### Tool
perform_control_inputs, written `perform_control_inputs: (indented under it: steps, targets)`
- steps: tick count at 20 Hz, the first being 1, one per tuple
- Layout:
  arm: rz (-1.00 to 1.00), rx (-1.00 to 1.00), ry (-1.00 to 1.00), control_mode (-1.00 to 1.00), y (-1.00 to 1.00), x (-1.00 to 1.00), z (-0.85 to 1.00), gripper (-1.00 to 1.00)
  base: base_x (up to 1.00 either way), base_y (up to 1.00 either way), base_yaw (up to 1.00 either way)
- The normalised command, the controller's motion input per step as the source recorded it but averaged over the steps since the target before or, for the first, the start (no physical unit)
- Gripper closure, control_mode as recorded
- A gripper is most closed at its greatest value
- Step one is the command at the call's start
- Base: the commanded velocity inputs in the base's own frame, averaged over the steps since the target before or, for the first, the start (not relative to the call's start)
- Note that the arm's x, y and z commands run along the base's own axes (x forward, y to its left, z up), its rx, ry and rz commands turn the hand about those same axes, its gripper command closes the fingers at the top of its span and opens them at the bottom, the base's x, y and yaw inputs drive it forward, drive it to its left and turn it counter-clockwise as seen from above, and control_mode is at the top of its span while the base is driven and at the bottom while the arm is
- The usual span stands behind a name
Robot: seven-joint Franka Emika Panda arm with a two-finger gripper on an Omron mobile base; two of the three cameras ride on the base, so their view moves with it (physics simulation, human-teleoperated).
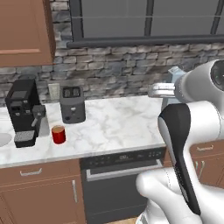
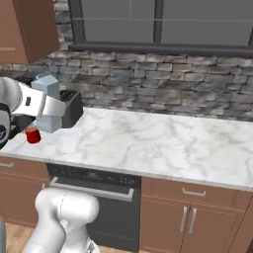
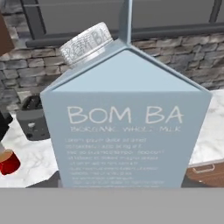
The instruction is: Take a sugar cube from the saucer and place it inside the coffee. Then, grab milk from the fridge and place it next to the coffee on the counter to sweeten the coffee.
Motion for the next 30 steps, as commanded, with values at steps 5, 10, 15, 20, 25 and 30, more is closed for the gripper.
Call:
perform_control_inputs:
  steps: [5, 10, 15, 20, 25, 30]
  targets:
    - [0.00, 0.00, 0.00, 1.00, 0.00, 0.00, 0.00, 1.00, 0.57, 1.00, 0.00]
    - [0.00, 0.00, 0.00, 1.00, 0.00, 0.00, 0.00, 1.00, 0.50, 1.00, 0.00]
    - [0.00, 0.00, 0.00, 1.00, 0.00, 0.00, 0.00, 1.00, 0.05, 0.67, 0.00]
    - [0.01, 0.00, 0.00, -1.00, -0.03, 0.01, 0.00, 1.00, 0.01, 0.03, 0.00]
    - [0.17, 0.08, 0.12, -1.00, -0.60, 0.16, -0.01, 1.00, 0.00, 0.00, 0.00]
    - [0.41, 0.15, 0.18, -1.00, -0.91, 0.06, -0.07, 1.00, 0.00, 0.00, 0.00]
